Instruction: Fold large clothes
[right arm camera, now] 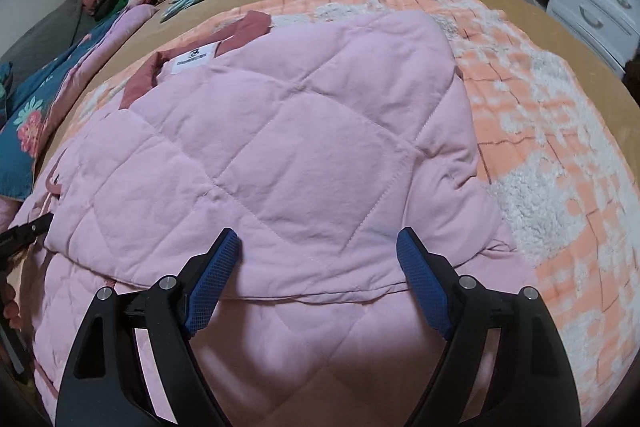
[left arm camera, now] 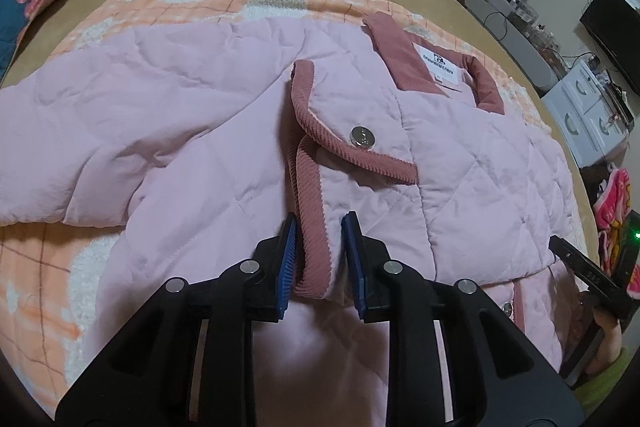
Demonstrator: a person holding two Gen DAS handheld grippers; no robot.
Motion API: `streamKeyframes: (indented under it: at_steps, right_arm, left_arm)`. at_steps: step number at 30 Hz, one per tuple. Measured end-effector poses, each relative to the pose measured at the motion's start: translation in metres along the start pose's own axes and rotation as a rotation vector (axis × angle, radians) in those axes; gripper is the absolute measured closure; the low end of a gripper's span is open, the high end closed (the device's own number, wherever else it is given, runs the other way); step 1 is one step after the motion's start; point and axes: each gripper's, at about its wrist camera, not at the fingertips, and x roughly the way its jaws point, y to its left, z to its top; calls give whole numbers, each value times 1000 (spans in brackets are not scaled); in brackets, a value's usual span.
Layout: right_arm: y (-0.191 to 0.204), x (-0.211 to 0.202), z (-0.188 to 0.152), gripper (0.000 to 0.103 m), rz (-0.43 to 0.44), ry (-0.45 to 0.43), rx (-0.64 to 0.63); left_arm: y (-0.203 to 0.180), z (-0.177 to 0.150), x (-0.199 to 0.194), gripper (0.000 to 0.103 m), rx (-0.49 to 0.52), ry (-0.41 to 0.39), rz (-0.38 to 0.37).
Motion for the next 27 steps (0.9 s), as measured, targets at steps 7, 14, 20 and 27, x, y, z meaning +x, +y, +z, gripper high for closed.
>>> streamKeyframes:
  at_steps: [7, 14, 20, 27]
  right_arm:
    - [9, -28, -2, 18, 29, -49, 27]
    - [30, -64, -15, 5, 52, -133, 6]
    - [52, -87, -22, 4, 63, -185, -21]
    - [88, -105, -24, 4, 104, -199, -74]
  left_arm:
    - [1, -4, -16, 61, -20, -8, 34]
    - [6, -13, -43, 9, -27, -30, 103]
    - [24, -20, -64, 9, -77, -34, 141]
    - [41, -24, -88, 9, -113, -75, 181]
